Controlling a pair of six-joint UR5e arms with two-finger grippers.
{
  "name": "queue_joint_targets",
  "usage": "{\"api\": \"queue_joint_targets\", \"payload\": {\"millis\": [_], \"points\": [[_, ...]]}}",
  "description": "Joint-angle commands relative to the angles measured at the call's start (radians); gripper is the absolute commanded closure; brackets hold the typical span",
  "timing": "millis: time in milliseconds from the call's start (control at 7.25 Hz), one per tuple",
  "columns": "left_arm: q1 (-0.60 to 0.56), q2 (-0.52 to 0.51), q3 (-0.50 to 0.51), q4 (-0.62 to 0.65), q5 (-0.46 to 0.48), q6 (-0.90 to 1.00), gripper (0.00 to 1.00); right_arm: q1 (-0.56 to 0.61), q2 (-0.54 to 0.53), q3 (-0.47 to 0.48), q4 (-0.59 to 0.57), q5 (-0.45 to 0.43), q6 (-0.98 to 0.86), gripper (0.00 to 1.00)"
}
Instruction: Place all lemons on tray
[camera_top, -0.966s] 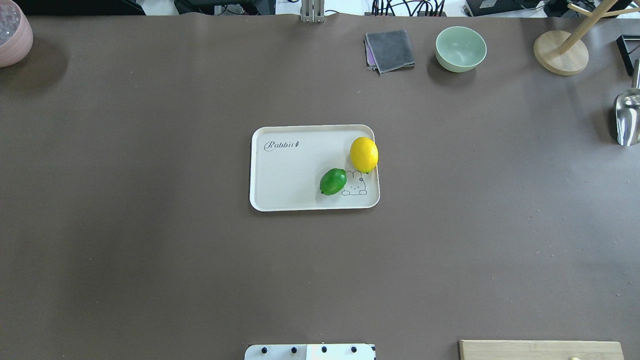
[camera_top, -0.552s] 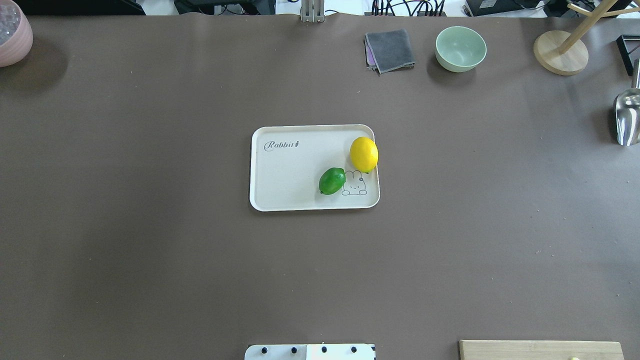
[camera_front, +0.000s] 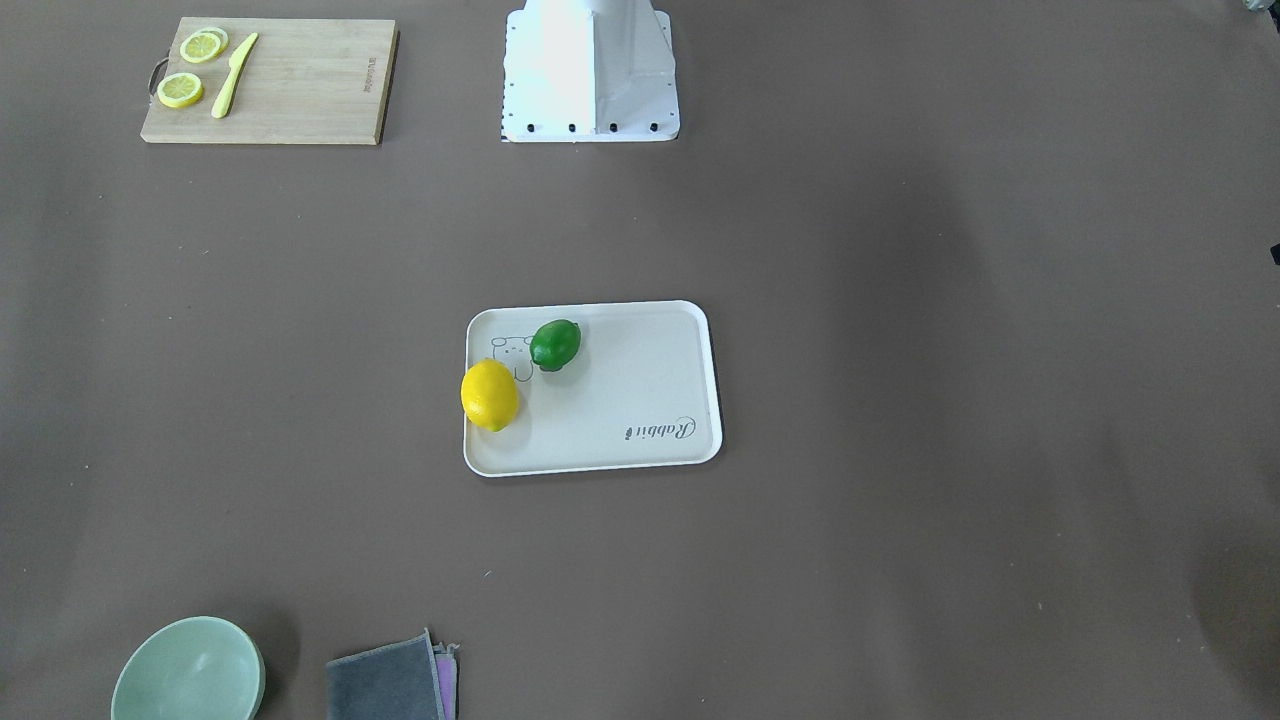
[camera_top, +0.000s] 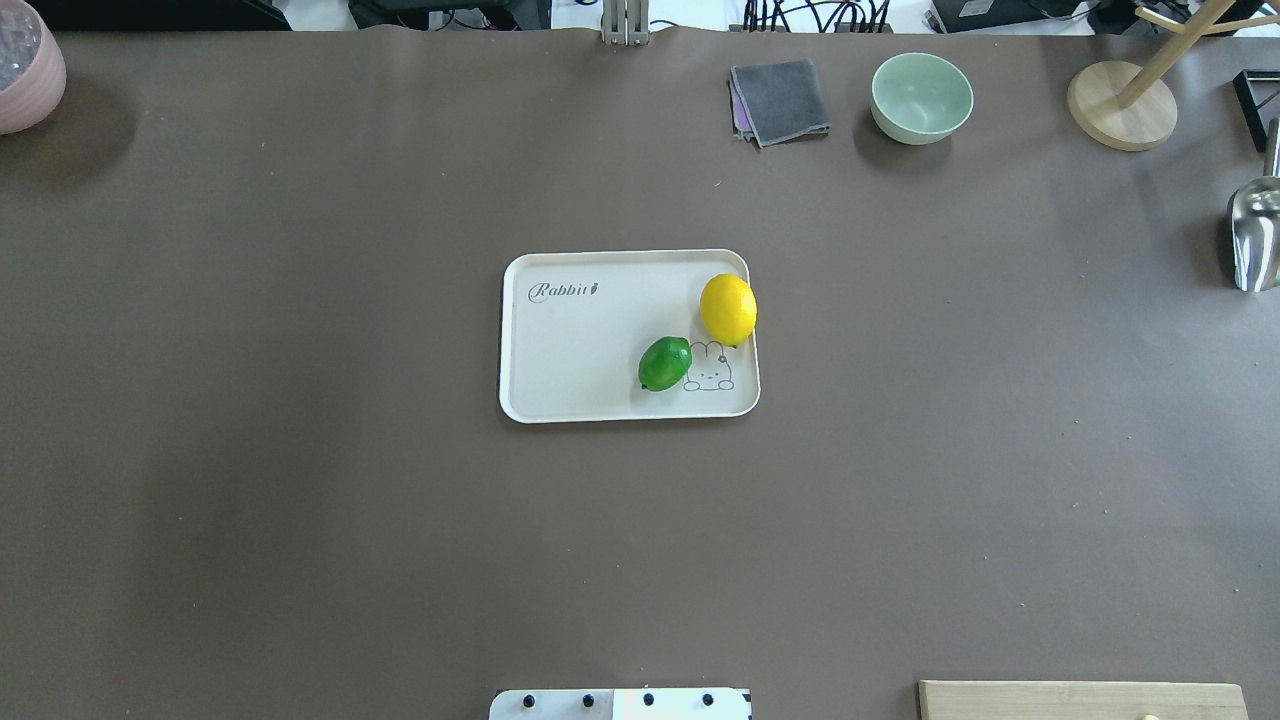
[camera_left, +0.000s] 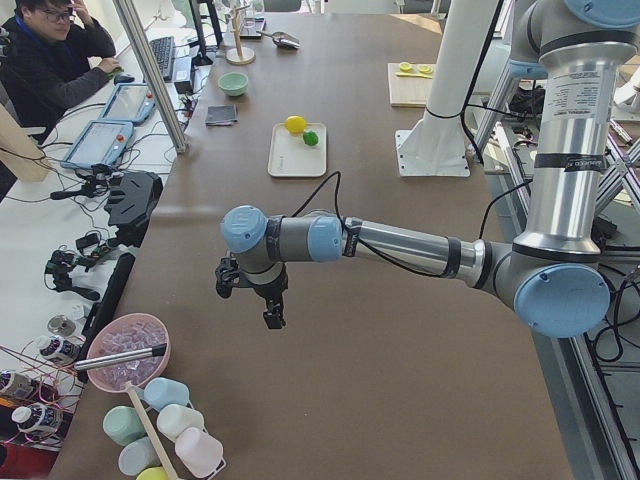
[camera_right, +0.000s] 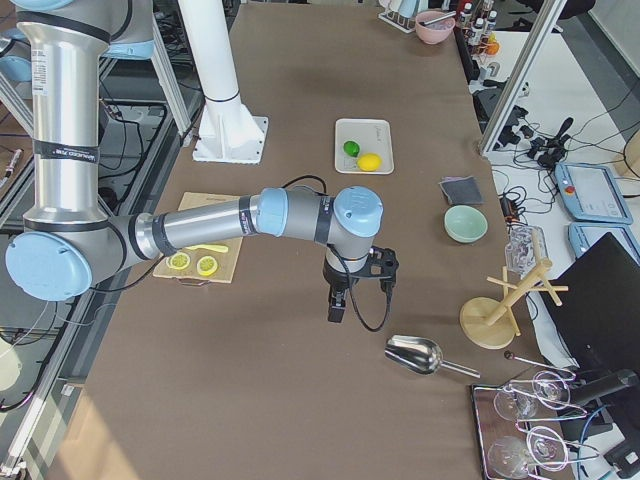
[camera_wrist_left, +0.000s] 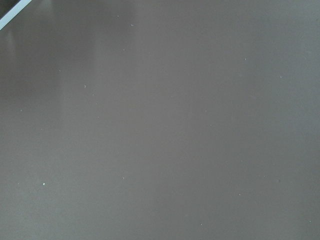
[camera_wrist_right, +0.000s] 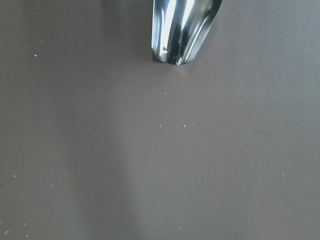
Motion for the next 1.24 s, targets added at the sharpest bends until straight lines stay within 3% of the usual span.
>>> {"api": "queue_joint_targets", "payload": {"millis": [0, 1103], "points": [[0.000, -0.020, 0.014, -0.004, 0.000, 0.003, 0.02, 0.001, 0.003, -0.004, 0.002, 0.003, 0.004, 0.00], [0.002, -0.052, 0.069, -0.011, -0.005, 0.008, 0.02, -0.004, 0.003, -0.035, 0.003, 0.008, 0.004, 0.00]]}}
